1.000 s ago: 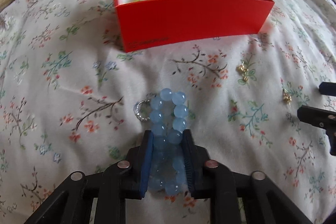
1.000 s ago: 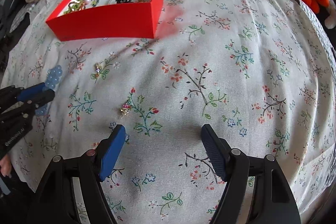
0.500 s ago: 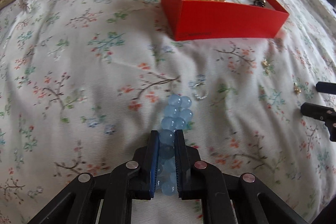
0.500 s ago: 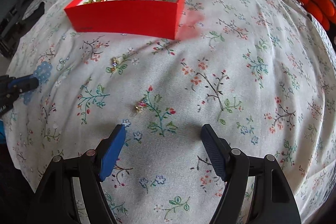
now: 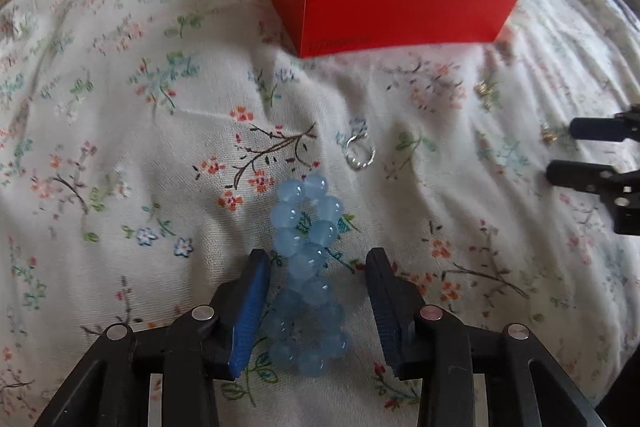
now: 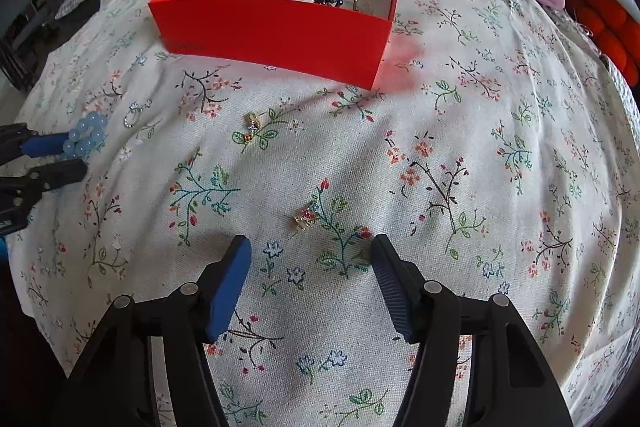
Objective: Organize jewelry
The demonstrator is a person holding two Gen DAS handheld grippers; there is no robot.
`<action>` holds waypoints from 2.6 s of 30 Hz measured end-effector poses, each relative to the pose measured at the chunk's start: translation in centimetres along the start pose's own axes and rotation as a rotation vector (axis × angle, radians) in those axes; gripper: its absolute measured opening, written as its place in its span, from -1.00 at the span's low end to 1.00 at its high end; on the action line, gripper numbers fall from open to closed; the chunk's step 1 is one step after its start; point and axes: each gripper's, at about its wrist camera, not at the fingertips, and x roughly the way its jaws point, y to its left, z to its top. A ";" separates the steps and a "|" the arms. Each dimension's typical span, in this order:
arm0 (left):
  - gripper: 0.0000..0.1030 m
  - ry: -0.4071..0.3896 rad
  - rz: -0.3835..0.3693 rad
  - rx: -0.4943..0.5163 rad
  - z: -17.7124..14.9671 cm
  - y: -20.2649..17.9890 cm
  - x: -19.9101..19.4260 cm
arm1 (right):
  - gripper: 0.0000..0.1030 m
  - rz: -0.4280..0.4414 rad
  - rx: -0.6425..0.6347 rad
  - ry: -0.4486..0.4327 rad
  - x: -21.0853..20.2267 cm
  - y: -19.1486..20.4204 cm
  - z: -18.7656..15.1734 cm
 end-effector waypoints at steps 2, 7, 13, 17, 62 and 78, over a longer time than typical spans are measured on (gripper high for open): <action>-0.45 -0.009 0.022 0.003 0.2 -0.2 0.0 | 0.24 -0.003 0.000 -0.001 -0.1 0.2 0.0; -0.83 -0.011 0.018 -0.058 0.3 0.8 -0.4 | 0.10 0.033 0.014 -0.016 -0.8 0.2 0.6; -0.83 -0.023 0.021 -0.102 0.1 1.9 -1.3 | 0.10 0.072 -0.015 -0.049 -1.5 2.1 1.9; -0.83 -0.031 0.037 -0.129 0.1 2.8 -2.0 | 0.10 0.101 -0.043 -0.052 -1.3 4.1 2.8; -0.83 -0.058 0.079 -0.222 -0.2 5.9 -3.4 | -0.94 0.163 -0.103 -0.081 2.0 11.5 7.3; -0.83 -0.052 0.080 -0.241 -0.2 6.3 -2.9 | 0.16 0.145 -0.167 -0.095 2.7 11.9 6.1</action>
